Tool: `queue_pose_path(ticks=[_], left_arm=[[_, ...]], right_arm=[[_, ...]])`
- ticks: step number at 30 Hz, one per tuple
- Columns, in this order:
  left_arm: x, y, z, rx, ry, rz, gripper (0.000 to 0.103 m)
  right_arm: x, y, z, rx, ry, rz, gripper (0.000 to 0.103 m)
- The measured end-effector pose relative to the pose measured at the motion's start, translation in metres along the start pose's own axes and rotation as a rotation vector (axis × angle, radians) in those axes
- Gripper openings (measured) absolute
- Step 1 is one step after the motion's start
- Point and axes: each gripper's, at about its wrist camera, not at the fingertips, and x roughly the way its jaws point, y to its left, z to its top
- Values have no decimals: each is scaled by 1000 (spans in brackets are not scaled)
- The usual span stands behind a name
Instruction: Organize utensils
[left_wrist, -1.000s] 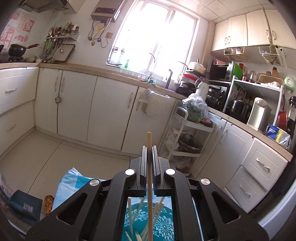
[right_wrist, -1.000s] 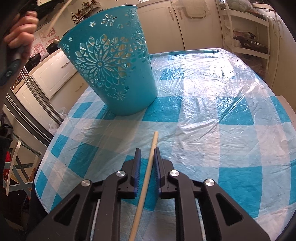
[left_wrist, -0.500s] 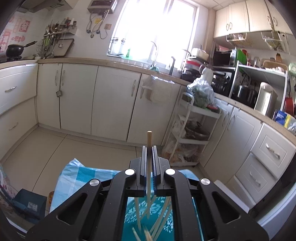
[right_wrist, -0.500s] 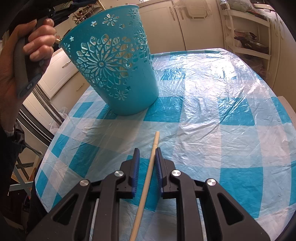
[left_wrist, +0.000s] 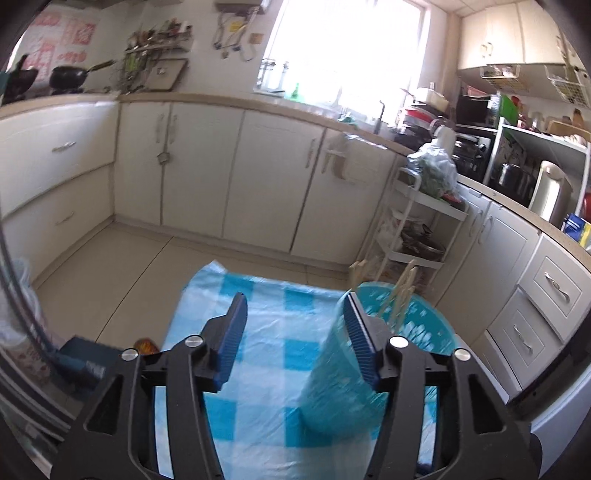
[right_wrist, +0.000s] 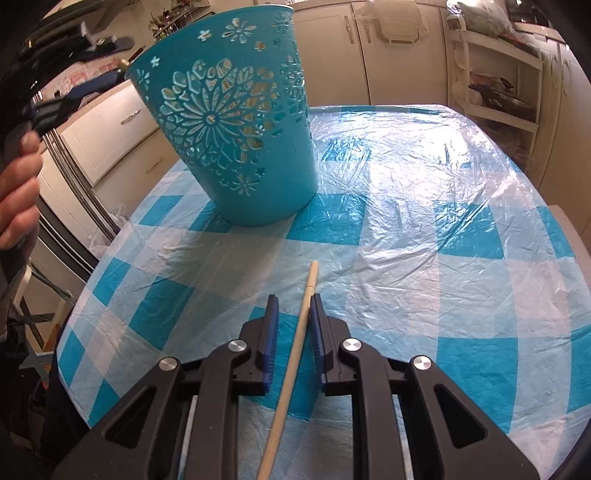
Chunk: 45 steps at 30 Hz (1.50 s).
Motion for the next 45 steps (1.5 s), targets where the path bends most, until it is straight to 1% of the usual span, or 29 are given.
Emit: queue_pose_path(ticks=[2,5,6,8,10,13,16,17,19,21,22,25,30,34,37,45], left_arm=[[2,13,-15,-19,37,24,57],[11,31,-48,-52,121,52,57],[14,34,-58,-56,143,57,57],[19,34,-73,-54,179,61,57],[25,31,-83,-45,207,55,57],[31,21,-96,-5,243,56,59],[37,12,-107,29,267,74,64],[40,9,-110,35,275,78,67],[41,5,-114,54,287,93,67],[38,2,-114,69,268,103,76],[38,0,-115,76,268,110,77],[40,-4,-116,98,283,119,80],[41,-2,-116,90,298,123,81],[45,-3,-116,95,303,127,81],[45,-2,-116,94,305,127,81],[47,1,-116,83,310,116,81]], right_arm=[[0,5,-1,-27,5,-33,18],[1,15,-1,-96,19,-108,11],[0,15,-1,-103,25,-111,8],[-2,11,0,-91,39,-97,6],[-4,8,-2,-83,47,-93,6],[-5,9,-3,-109,57,-106,6],[-5,10,-3,-105,57,-99,6],[-6,8,-4,-92,56,-87,6],[-11,3,-3,-45,40,-33,6],[-20,0,-1,-8,15,22,6],[-24,-1,1,7,2,42,6],[-43,-7,12,62,-58,119,6],[-77,-7,42,114,-172,220,6],[-98,3,73,113,-258,280,6],[-113,12,102,85,-326,308,5],[-146,22,162,37,-441,359,5]])
